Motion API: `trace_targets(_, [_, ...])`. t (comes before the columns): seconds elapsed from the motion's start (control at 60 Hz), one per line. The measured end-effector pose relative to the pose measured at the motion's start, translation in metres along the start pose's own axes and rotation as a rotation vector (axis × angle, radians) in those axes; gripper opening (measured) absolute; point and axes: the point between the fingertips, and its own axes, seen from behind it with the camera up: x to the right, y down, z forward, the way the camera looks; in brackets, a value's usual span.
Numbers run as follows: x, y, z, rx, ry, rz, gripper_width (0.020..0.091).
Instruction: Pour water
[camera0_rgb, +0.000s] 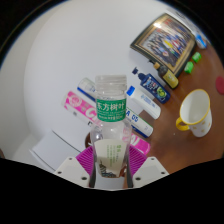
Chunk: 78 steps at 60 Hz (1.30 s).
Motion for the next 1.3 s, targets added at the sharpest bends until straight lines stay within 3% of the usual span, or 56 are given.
trace_targets(0.317, [0.023,-0.075,-0.002,0.141,-0.19,0.82,0.0426])
trace_targets(0.717, [0.043,-0.076,0.002,0.092,-0.224,1.043,0.0426])
trace_targets(0.95, [0.045,-0.092,-0.014,0.007,-0.046,0.489,0.0426])
trace_targets(1.133, [0.079,-0.166,-0.052,0.074,0.14,-0.117,0.0427])
trace_targets(1.3, [0.148,-0.23,-0.093,0.106,0.337,-0.589,0.0426])
